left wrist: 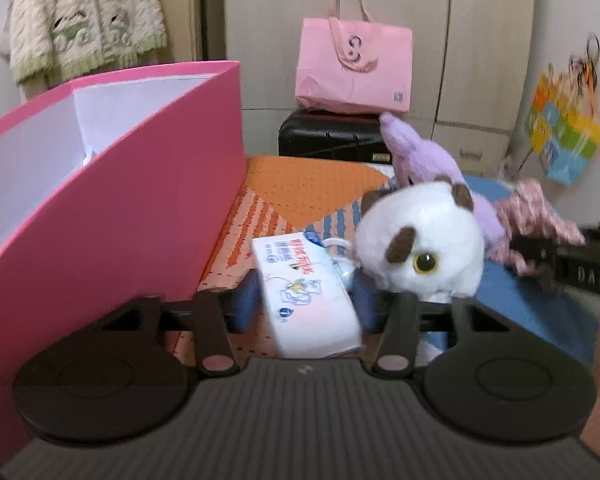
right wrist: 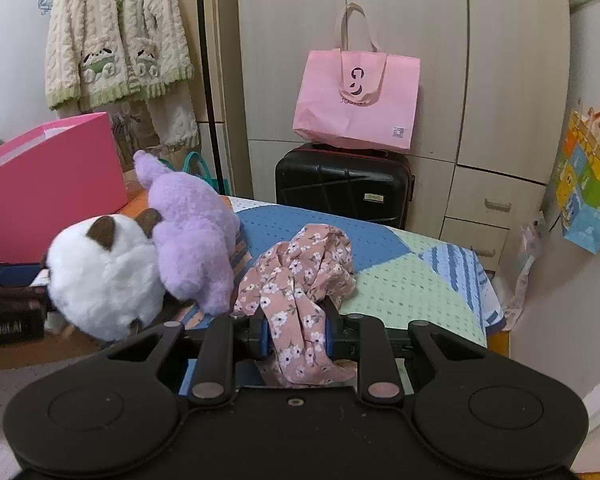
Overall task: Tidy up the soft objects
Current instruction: 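Grasp the pink floral cloth with the right gripper while the left gripper grasps the white tissue box, then lift and carry the floral cloth and tissue box over the pink shoebox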
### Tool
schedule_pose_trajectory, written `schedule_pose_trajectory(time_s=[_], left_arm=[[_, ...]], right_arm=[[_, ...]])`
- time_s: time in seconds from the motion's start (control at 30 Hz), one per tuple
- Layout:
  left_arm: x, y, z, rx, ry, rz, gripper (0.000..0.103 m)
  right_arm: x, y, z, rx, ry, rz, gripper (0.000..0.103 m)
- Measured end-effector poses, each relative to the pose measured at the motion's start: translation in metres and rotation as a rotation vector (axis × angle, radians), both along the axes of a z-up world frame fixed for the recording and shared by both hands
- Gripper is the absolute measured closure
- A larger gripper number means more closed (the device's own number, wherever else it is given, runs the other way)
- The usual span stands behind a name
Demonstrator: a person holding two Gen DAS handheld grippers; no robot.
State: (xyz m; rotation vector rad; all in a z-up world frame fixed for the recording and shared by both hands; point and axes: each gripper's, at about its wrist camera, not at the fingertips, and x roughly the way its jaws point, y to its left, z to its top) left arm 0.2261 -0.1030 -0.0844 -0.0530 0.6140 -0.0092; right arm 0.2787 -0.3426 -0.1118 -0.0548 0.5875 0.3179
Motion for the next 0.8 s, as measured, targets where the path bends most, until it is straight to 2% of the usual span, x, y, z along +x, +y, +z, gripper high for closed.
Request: schedule_pose_trajectory(time_s=[0.07, 0.33, 0.5, 0.57, 0.7, 0.8], left_arm=[[-0.002, 0.005, 0.000, -0.037, 0.001, 0.003, 0.062], [-0.011, 0.002, 0.001, -0.015, 0.008, -0.017, 0.062], [-0.009, -0.010, -0.006, 0.106, 0.037, -0.054, 0.058], [-0.010, -0.012, -0.006, 0.110, 0.028, -0.049, 0.057], [-0.010, -0.009, -0.005, 0.090, 0.028, -0.051, 0.062], [-0.013, -0.002, -0.003, 0.045, 0.032, -0.047, 0.063]], right_arm=[[-0.007, -0.002, 0.002, 0.005, -0.004, -0.010, 0.076], [-0.035, -0.002, 0.009, 0.031, -0.012, -0.019, 0.075], [-0.045, 0.005, 0.004, 0.001, 0.013, 0.016, 0.076], [-0.047, 0.008, 0.000, -0.013, 0.021, 0.010, 0.075], [-0.051, 0.007, -0.002, 0.004, 0.030, 0.001, 0.075], [-0.057, 0.008, -0.001, 0.011, 0.034, 0.006, 0.075]])
